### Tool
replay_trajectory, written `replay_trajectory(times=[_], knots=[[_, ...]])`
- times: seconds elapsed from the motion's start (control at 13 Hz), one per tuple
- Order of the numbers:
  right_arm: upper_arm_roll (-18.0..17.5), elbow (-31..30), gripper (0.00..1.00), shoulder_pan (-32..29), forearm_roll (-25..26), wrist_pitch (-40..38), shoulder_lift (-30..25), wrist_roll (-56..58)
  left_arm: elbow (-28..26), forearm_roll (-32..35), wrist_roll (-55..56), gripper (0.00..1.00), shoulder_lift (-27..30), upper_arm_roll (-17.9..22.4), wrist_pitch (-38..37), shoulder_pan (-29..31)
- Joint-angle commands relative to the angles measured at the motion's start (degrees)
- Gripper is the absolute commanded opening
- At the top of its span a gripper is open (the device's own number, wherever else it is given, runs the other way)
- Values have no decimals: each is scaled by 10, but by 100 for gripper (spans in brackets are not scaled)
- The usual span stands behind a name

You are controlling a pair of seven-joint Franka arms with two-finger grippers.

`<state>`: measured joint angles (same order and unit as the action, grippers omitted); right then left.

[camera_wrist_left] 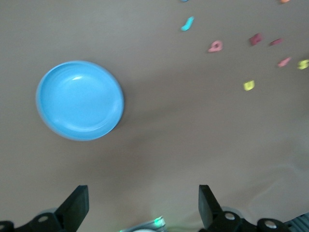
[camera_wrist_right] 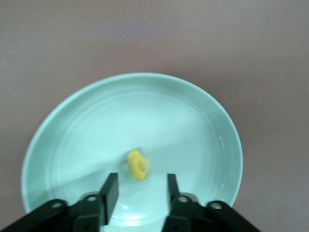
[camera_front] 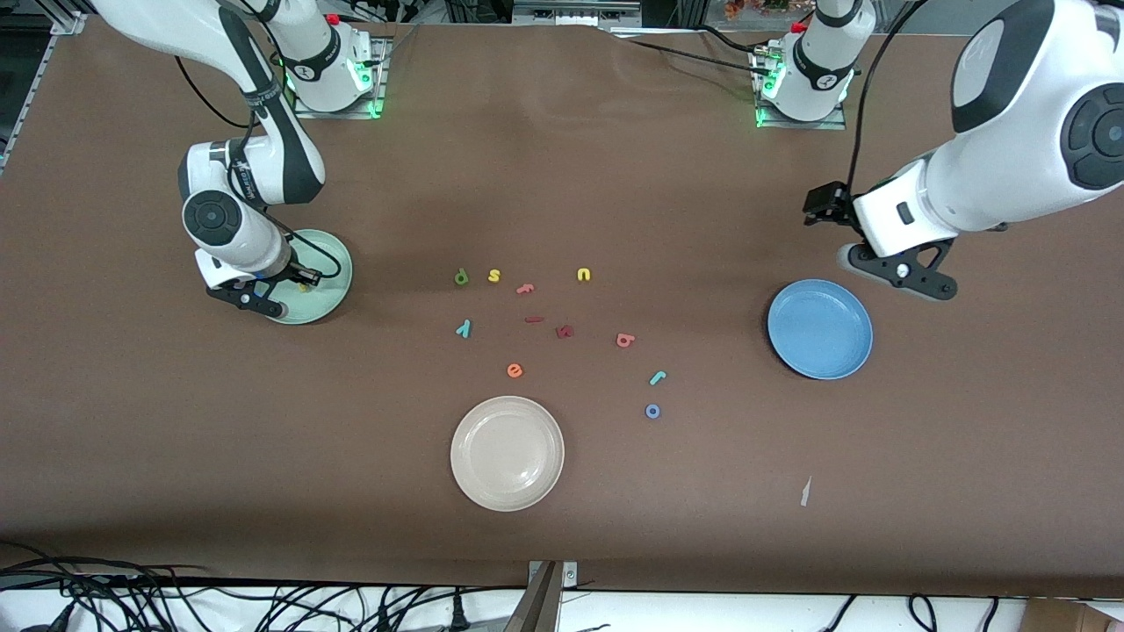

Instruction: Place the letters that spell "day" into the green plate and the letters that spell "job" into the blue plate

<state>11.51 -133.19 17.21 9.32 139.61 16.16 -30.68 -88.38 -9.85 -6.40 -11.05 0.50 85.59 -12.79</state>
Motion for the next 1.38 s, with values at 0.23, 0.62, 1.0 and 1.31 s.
replay_trajectory(times=[0.23,0.62,1.0,1.31], knots=[[-100,31,100,10,-4,-15,-21,-157,-27,-32,-7,100,-69,7,162,-81],[-223,167,99,13,-18,-24,79,-449,-27,-31,7,100,-146,44,281,-181],[-258,191,95,19,-20,-14,139,-642,-28,-25,56,100,-225,81,394,-252],[-257,186,84,54,-17,7,150,-722,-26,-8,65,100,-271,82,452,-263]])
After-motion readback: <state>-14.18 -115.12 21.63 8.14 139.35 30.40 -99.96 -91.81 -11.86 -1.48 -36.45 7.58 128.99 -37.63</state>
